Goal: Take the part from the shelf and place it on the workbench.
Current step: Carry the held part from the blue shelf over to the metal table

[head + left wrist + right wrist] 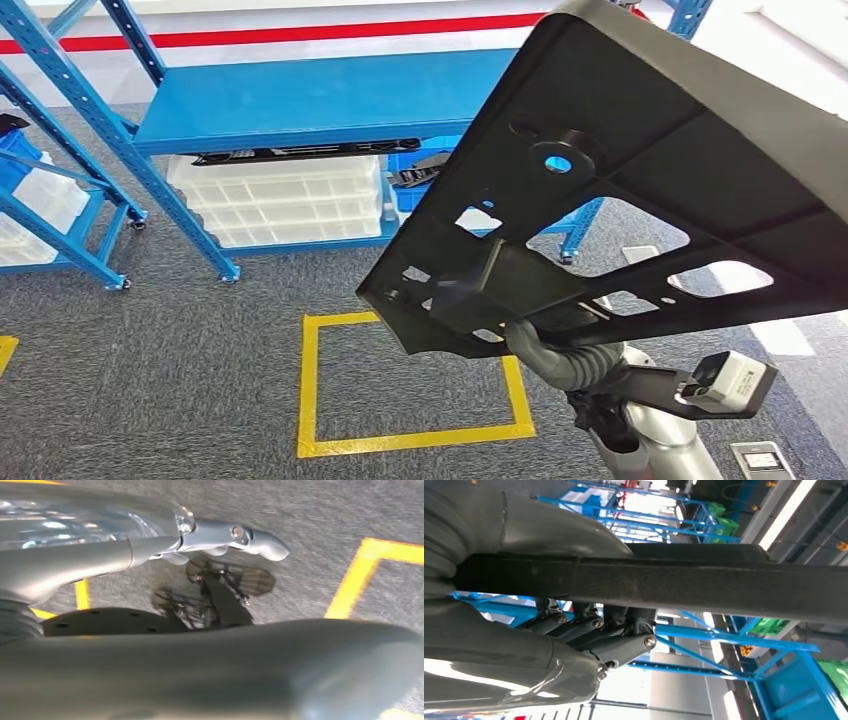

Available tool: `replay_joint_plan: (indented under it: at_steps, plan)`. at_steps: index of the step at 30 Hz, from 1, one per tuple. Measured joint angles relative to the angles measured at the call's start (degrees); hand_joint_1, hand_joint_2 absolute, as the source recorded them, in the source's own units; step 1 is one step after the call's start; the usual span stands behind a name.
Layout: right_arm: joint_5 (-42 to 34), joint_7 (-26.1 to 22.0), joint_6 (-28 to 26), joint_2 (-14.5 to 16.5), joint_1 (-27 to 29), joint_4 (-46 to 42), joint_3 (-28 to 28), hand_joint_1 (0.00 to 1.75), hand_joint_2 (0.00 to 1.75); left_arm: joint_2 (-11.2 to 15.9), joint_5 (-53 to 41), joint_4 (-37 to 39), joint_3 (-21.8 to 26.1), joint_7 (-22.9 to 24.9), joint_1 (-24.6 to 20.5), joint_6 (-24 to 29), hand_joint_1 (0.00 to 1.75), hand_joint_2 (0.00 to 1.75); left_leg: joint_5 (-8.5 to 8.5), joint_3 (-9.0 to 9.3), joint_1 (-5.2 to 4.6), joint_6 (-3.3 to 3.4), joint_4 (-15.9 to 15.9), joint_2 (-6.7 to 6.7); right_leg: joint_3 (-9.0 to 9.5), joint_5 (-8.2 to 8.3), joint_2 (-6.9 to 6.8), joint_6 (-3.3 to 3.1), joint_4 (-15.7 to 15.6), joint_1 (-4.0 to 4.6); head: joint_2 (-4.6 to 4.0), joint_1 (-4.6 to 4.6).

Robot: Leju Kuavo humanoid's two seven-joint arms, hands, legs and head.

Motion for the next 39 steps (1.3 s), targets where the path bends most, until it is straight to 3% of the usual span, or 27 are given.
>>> replay_joint_plan:
  at_steps: [2, 3, 4, 5, 7, 8, 10, 11, 13, 14, 15, 17, 18, 19, 20, 21, 23, 25, 26, 27, 29, 31, 33, 34, 36, 38, 39]
  plan:
    - [-0.1, 0.1, -0.1, 0.0, 0.0, 0.1, 0.2, 1.75, 1.75, 0.0, 0.0, 0.0, 0.0, 0.0, 0.1, 0.0, 0.00, 0.00, -5.60, -1.10, 0.62, -0.82, 6.1, -0.07, -1.97, 1.39, -0.14, -0.25, 0.3, 0.00, 0.00, -0.07]
    - [-0.1, 0.1, -0.2, 0.0, 0.0, 0.2, 0.3, 1.75, 1.75, 0.0, 0.0, 0.0, 0.0, 0.0, 0.2, 0.0, 0.00, 0.00, -7.02, -1.42, 0.92, -1.12, 9.5, -0.07, -3.03, 2.10, -0.22, -0.18, 0.5, -0.02, 0.00, -0.07]
    - [-0.1, 0.1, -0.2, 0.0, 0.0, 0.2, 0.4, 1.75, 1.75, 0.0, 0.0, 0.0, 0.0, 0.0, 0.2, 0.0, 0.00, 0.00, -6.99, -1.28, 1.19, -1.37, 12.0, -0.07, -4.15, 2.77, -0.31, -0.06, 0.8, -0.06, 0.00, -0.07]
    - [-0.1, 0.2, -0.2, 0.0, 0.0, 0.3, 0.4, 1.75, 1.75, 0.0, 0.0, 0.0, 0.0, 0.0, 0.2, 0.0, 0.00, 0.00, -5.69, -0.47, 1.42, -1.55, 12.8, -0.07, -5.32, 3.35, -0.39, 0.12, 1.2, -0.13, 0.00, -0.07]
    - [-0.1, 0.2, -0.2, 0.0, 0.0, 0.4, 0.5, 1.75, 1.75, 0.0, 0.0, 0.0, 0.0, 0.0, 0.1, 0.0, 0.00, 0.00, -2.52, 3.81, 1.77, -1.72, 8.5, -0.11, -7.48, 4.28, -0.46, 0.55, 2.2, -0.31, 0.00, -0.07]
    - [-0.1, 0.2, -0.3, 0.0, 0.0, 0.4, 0.5, 1.75, 1.75, 0.0, 0.0, 0.0, 0.0, 0.0, 0.1, 0.1, 0.00, 0.00, -2.13, 7.06, 1.84, -1.68, 4.2, -0.20, -8.33, 4.65, -0.44, 0.83, 2.8, -0.32, 0.00, -0.08]
    - [-0.1, 0.2, -0.3, 0.0, -0.1, 0.4, 0.5, 1.75, 1.75, 0.0, 0.0, 0.0, 0.0, 0.0, 0.0, 0.1, 0.00, 0.00, -3.37, 11.96, 1.76, -1.24, -3.0, -0.41, -9.40, 5.54, -0.43, 1.52, 3.5, -0.30, 0.00, -0.07]
    - [-0.1, 0.3, -0.3, 0.0, -0.1, 0.4, 0.6, 1.75, 1.75, 0.0, 0.0, 0.0, 0.0, 0.0, -0.1, 0.1, 0.00, 0.00, -3.98, 12.89, 1.61, -1.01, -4.7, -0.47, -9.72, 6.05, -0.44, 1.89, 3.6, -0.32, 0.00, -0.06]
    - [-0.1, 0.3, -0.3, 0.0, -0.2, 0.4, 0.6, 1.75, 1.75, 0.0, 0.0, 0.0, 0.1, 0.1, 0.0, 0.1, 0.00, 0.00, -3.64, 12.27, 1.53, -0.22, -5.1, -0.33, -10.36, 6.64, -0.33, 2.63, 3.6, -0.47, 0.00, -0.05]
    - [-0.1, 0.3, -0.3, 0.0, -0.2, 0.4, 0.7, 1.75, 1.75, -0.1, 0.0, 0.0, 0.1, 0.1, 0.0, 0.2, 0.00, 0.00, -3.06, 11.62, 1.57, 0.33, -5.1, -0.17, -10.82, 5.56, -0.21, 2.84, 4.2, -0.51, 0.00, -0.01]
    - [-0.1, 0.4, -0.3, 0.0, -0.2, 0.4, 0.7, 1.75, 1.75, -0.1, -0.1, 0.0, 0.1, 0.1, 0.1, 0.2, 0.00, 0.00, -2.29, 10.78, 1.60, 0.92, -5.2, 0.00, -11.43, 3.39, -0.08, 2.94, 5.8, -0.53, 0.00, 0.04]
    - [-0.1, 0.5, -0.3, -0.1, -0.2, 0.4, 0.7, 1.75, 1.75, -0.2, -0.2, 0.0, 0.1, 0.2, 0.1, 0.3, 0.00, 0.00, -0.77, 8.87, 1.44, 1.63, -5.1, 0.23, -12.87, -2.62, 0.09, 2.90, 11.9, -0.51, 0.00, 0.14]
    - [-0.1, 0.6, -0.3, -0.1, -0.2, 0.4, 0.7, 1.75, 1.75, -0.2, -0.3, 0.0, 0.1, 0.2, 0.1, 0.3, 0.00, 0.00, -0.06, 7.89, 1.30, 1.74, -5.0, 0.30, -13.42, -4.53, 0.13, 2.93, 15.6, -0.50, 0.00, 0.15]
    - [-0.1, 0.7, -0.3, -0.1, -0.2, 0.4, 0.8, 1.75, 1.75, -0.2, -0.4, 0.0, 0.1, 0.2, 0.1, 0.3, 0.00, 0.00, 0.62, 6.85, 1.18, 1.80, -4.8, 0.37, -13.48, -4.97, 0.19, 2.98, 18.4, -0.47, 0.00, 0.15]
    - [-0.1, 0.9, -0.3, -0.1, -0.2, 0.5, 0.8, 1.75, 1.75, -0.2, -0.4, 0.0, 0.1, 0.2, 0.1, 0.3, 0.00, 0.00, 1.23, 5.78, 1.10, 1.80, -4.5, 0.43, -12.81, -4.09, 0.23, 3.02, 19.7, -0.46, 0.00, 0.15]
    - [-0.1, 0.9, -0.3, -0.2, -0.3, 0.5, 0.8, 1.75, 1.75, -0.3, -0.4, 0.0, 0.1, 0.2, 0.1, 0.3, 0.00, 0.00, 1.76, 4.71, 1.05, 1.74, -4.2, 0.48, -11.20, -2.40, 0.25, 3.01, 18.9, -0.44, 0.00, 0.15]
    - [-0.1, 1.0, -0.3, -0.2, -0.5, 0.5, 0.8, 1.75, 1.75, -0.3, -0.4, 0.0, 0.1, 0.2, 0.0, 0.3, 0.00, 0.00, 2.61, 2.88, 0.96, 1.48, -3.3, 0.47, -5.34, -0.10, 0.28, 2.70, 12.2, -0.31, 0.00, 0.15]
    - [-0.1, 1.0, -0.3, -0.2, -0.9, 0.4, 0.8, 1.75, 1.75, -0.4, -0.4, 0.0, 0.1, 0.2, 0.1, 0.3, 0.00, 0.00, 3.34, 1.82, 0.78, 1.04, -2.5, 0.43, 0.35, -0.85, 0.29, 2.28, 4.2, -0.10, 0.01, 0.11]
    - [-0.1, 1.1, -0.3, -0.2, -1.1, 0.4, 0.8, 1.75, 1.75, -0.4, -0.4, 0.0, 0.1, 0.2, 0.1, 0.3, 0.00, 0.00, 3.78, 1.49, 0.72, 0.80, -2.2, 0.43, 1.72, -1.45, 0.30, 2.17, 1.9, 0.04, 0.01, 0.10]
    - [-0.1, 1.1, -0.3, -0.2, -1.2, 0.4, 0.8, 1.75, 1.75, -0.4, -0.4, 0.0, 0.1, 0.2, 0.1, 0.3, 0.00, 0.00, 4.30, 1.19, 0.69, 0.53, -2.1, 0.44, 1.95, -1.72, 0.29, 2.06, 0.9, 0.10, 0.01, 0.08]
    - [-0.2, 1.2, -0.2, -0.2, -1.2, 0.5, 0.9, 1.75, 1.75, -0.4, -0.4, 0.0, 0.1, 0.2, 0.1, 0.3, 0.00, 0.00, 3.68, 0.37, 0.82, -0.07, -1.5, 0.34, 0.85, -1.01, 0.02, 1.42, 0.8, -0.11, 0.00, 0.06]
    - [-0.4, 1.4, -0.2, -0.3, -1.2, 0.7, 1.1, 1.75, 1.75, -0.4, -0.5, 0.0, 0.1, 0.2, 0.3, 0.3, 0.00, 0.00, -0.92, -0.73, 1.07, -0.78, 2.0, 0.18, -0.82, 0.34, -0.26, 0.62, 0.9, -0.37, 0.00, -0.01]
    - [-0.7, 1.6, -0.1, -0.3, -1.2, 0.8, 1.5, 1.75, 1.75, -0.4, -0.6, 0.0, 0.1, 0.2, 0.3, 0.3, 0.00, 0.00, -6.13, -1.78, 1.26, -1.32, 8.6, 0.12, -2.82, 1.75, -0.33, 0.34, 1.1, -0.25, 0.00, -0.04]
    - [-0.9, 1.7, 0.0, -0.4, -1.3, 0.9, 1.6, 1.75, 1.75, -0.4, -0.6, 0.0, 0.1, 0.2, 0.3, 0.2, 0.00, 0.00, -7.03, -1.86, 1.30, -1.44, 11.5, 0.12, -3.91, 2.42, -0.40, 0.34, 1.3, -0.18, 0.00, -0.04]
    - [-1.4, 1.9, 0.4, -0.5, -1.3, 1.1, 2.0, 1.75, 1.75, -0.5, -0.7, 0.0, 0.1, 0.1, 0.3, 0.0, 0.00, 0.00, -5.24, 0.08, 1.30, -1.33, 12.6, 0.12, -6.15, 3.56, -0.50, 0.45, 2.1, -0.09, 0.00, -0.04]
    - [-1.7, 1.9, 0.7, -0.7, -1.3, 1.3, 2.2, 1.75, 1.75, -0.4, -0.8, 0.0, 0.1, 0.0, 0.2, -0.1, 0.00, 0.00, -2.73, 5.24, 1.18, -0.71, 6.7, 0.04, -8.00, 4.51, -0.49, 0.69, 2.8, -0.04, 0.00, -0.04]
    - [-1.9, 2.0, 0.8, -0.8, -1.4, 1.3, 2.2, 1.75, 1.75, -0.4, -0.9, 0.0, 0.1, 0.0, 0.2, -0.1, 0.00, 0.00, -2.58, 8.34, 1.03, -0.30, 2.4, -0.04, -8.65, 4.94, -0.48, 0.89, 3.1, 0.03, 0.00, -0.04]
